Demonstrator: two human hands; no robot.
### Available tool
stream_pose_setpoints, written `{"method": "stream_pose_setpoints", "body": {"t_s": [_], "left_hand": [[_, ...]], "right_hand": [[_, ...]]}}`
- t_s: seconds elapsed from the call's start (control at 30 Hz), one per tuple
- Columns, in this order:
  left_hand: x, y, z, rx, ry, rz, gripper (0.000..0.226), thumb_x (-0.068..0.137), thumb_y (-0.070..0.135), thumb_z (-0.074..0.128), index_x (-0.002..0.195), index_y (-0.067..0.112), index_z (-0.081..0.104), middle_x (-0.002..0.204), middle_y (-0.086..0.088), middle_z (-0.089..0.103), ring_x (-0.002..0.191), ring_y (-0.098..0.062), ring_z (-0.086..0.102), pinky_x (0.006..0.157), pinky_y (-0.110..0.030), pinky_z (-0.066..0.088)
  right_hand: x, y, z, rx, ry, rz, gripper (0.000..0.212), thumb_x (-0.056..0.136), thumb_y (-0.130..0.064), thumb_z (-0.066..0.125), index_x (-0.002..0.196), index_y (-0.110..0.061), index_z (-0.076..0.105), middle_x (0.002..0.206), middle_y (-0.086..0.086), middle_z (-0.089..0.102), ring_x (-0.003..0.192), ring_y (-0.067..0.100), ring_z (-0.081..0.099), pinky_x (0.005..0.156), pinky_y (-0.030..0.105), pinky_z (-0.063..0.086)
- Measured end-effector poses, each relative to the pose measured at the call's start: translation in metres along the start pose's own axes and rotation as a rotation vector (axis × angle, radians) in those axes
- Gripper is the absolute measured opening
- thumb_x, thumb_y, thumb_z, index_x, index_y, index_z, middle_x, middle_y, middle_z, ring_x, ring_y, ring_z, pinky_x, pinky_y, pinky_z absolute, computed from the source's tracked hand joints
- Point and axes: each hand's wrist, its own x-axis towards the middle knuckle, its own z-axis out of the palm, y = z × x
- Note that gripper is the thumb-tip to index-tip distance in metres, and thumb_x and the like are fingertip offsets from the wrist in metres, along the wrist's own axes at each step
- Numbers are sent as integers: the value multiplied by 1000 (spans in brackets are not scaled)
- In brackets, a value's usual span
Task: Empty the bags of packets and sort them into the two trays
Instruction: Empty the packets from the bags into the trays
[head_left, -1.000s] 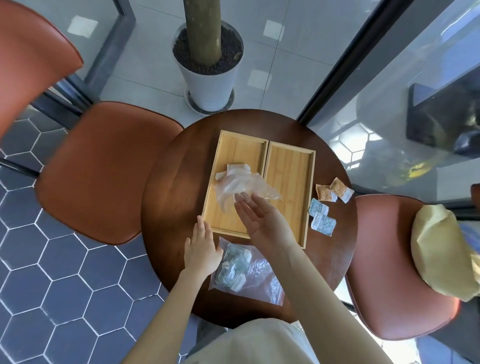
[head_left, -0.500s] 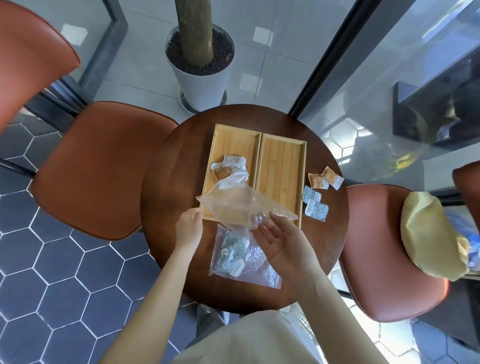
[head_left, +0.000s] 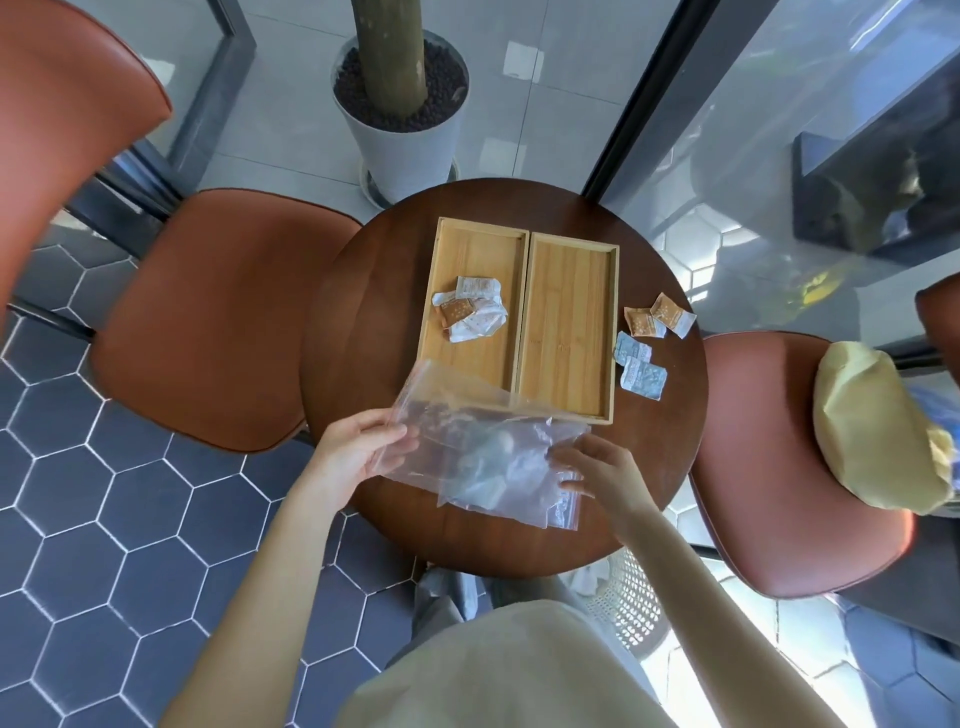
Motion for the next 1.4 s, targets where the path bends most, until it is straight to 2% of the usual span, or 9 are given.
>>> {"method": "stream_pose_setpoints", "body": {"t_s": [0.13, 0.33, 0.47, 0.73, 0.83, 1.03, 1.17, 1.3, 1.4], "left_hand": [[-9, -11, -17, -9, -1, -20, 22, 81, 2, 64, 98, 15, 67, 84, -4, 76, 81, -20, 72, 56, -23, 57], [-17, -27, -39, 21, 138, -10, 18, 81, 2, 64, 89, 17, 69, 74, 0, 76, 73, -15, 72, 52, -21, 56], [-12, -35, -52, 5, 263, -6, 18, 85, 2, 59, 96, 15, 65, 73, 2, 75, 71, -12, 71, 58, -22, 56], [7, -53, -72, 115, 481, 28, 13, 82, 1, 60, 88, 12, 63, 51, 14, 68, 70, -9, 63, 62, -21, 45], [11, -58, -70, 194, 584, 37, 19, 81, 0, 60, 100, 2, 63, 78, -7, 72, 73, -17, 65, 65, -25, 47], [7, -61, -49, 924, 724, 261, 53, 82, 20, 64, 128, 3, 44, 130, -21, 50, 119, -40, 44, 94, -50, 38], [-2, -73, -17, 1357, 453, 569, 48, 87, 23, 57, 131, 9, 45, 143, -19, 39, 130, -37, 36, 101, -52, 34], [-2, -99, 16, 1519, 228, 533, 58, 93, 38, 42, 143, 15, 24, 155, -13, 16, 141, -28, 17, 112, -50, 19], [2, -114, 28, 1533, 203, 448, 66, 93, 45, 35, 145, 15, 7, 156, -14, 3, 143, -28, 8, 113, -50, 13]], "right_hand": [[7, 5, 8, 265, -79, 142, 16, 92, -16, 53, 95, -9, 66, 79, 9, 72, 73, 24, 70, 60, 30, 58], [18, 23, 44, 130, 62, 88, 17, 88, -23, 60, 86, -9, 70, 53, 0, 68, 53, 12, 64, 43, 20, 50], [23, 45, 71, 284, -101, 252, 24, 90, -35, 54, 97, -14, 64, 76, 2, 73, 73, 18, 68, 68, 33, 57], [30, 75, 112, -135, 5, 186, 13, 70, -3, 72, 80, -8, 66, 67, 7, 69, 56, 18, 65, 54, 26, 58], [34, 82, 122, -176, 68, 183, 12, 68, -10, 76, 69, -13, 64, 70, 10, 71, 60, 21, 68, 54, 28, 58], [30, 80, 123, -469, 52, 49, 25, 74, -35, 70, 82, -12, 63, 80, 10, 71, 72, 23, 65, 68, 35, 53], [19, 70, 107, -789, 64, -59, 23, 85, -32, 50, 94, -15, 63, 89, 8, 69, 81, 26, 62, 67, 32, 48], [15, 74, 79, -990, 200, -274, 21, 92, -20, 44, 98, -10, 60, 92, 12, 69, 84, 31, 62, 60, 31, 44], [16, 89, 53, -1064, 382, -360, 31, 91, -18, 48, 121, -10, 52, 122, 12, 58, 113, 29, 50, 82, 36, 43]]}}
